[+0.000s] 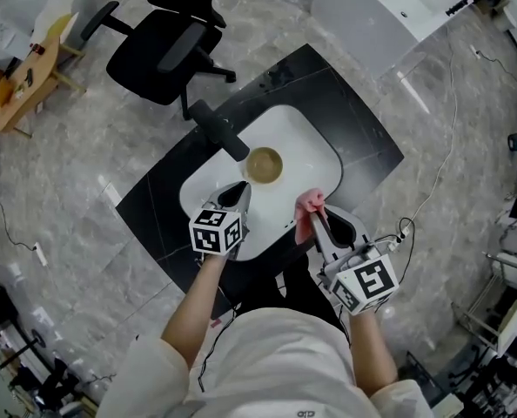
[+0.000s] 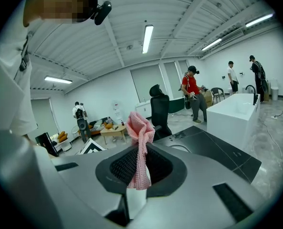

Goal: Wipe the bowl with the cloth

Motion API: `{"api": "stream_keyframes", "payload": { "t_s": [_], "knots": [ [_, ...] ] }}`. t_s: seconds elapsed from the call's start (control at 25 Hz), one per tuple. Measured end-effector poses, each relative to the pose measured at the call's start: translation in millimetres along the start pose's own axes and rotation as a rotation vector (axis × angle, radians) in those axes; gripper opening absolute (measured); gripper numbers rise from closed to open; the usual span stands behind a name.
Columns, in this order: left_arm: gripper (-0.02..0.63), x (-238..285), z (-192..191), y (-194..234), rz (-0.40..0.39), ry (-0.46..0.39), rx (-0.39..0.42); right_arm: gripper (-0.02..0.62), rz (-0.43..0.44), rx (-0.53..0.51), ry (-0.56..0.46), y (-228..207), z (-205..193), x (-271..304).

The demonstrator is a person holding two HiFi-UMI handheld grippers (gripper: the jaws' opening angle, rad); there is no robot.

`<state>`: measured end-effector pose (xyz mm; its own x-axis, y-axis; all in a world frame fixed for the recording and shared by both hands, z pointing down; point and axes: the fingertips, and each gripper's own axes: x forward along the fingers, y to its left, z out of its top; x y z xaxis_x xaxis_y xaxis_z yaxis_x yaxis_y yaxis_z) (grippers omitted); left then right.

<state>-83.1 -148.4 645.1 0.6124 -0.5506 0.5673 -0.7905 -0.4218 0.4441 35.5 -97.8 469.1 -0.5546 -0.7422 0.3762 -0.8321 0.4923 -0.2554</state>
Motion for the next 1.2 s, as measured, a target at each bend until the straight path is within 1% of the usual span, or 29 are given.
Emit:
{"api": "stream_keyframes", "payload": {
  "t_s": [0.28, 0.36, 0.48, 0.68, 0.88, 1.0, 1.2],
  "knots": [
    [0.02, 25, -12, 26, 0.029, 0.021, -0.068, 0.029, 0.0, 0.02, 0.024, -10, -11, 19],
    [0.029, 33, -17, 31, 0.031, 0.031, -0.073, 0.029, -0.002, 0.028, 0.029, -12, -16, 21],
    [0.052, 45, -24, 40, 0.037, 0.05, -0.075, 0.029, -0.002, 0.029, 0.039, -14, -21, 24],
    [0.115, 63, -36, 54, 0.046, 0.087, -0.109, 0.029, -0.006, 0.04, 0.049, -19, -28, 28],
    [0.13, 79, -51, 64, 0.035, 0.122, -0.169, 0.029, -0.021, 0.057, 0.062, -24, -37, 29],
    [0.141, 90, -60, 71, 0.044, 0.141, -0.186, 0.029, -0.021, 0.066, 0.065, -23, -41, 30],
    [0.163, 105, -75, 85, 0.051, 0.167, -0.243, 0.029, -0.02, 0.081, 0.077, -19, -51, 36]
  ]
}}
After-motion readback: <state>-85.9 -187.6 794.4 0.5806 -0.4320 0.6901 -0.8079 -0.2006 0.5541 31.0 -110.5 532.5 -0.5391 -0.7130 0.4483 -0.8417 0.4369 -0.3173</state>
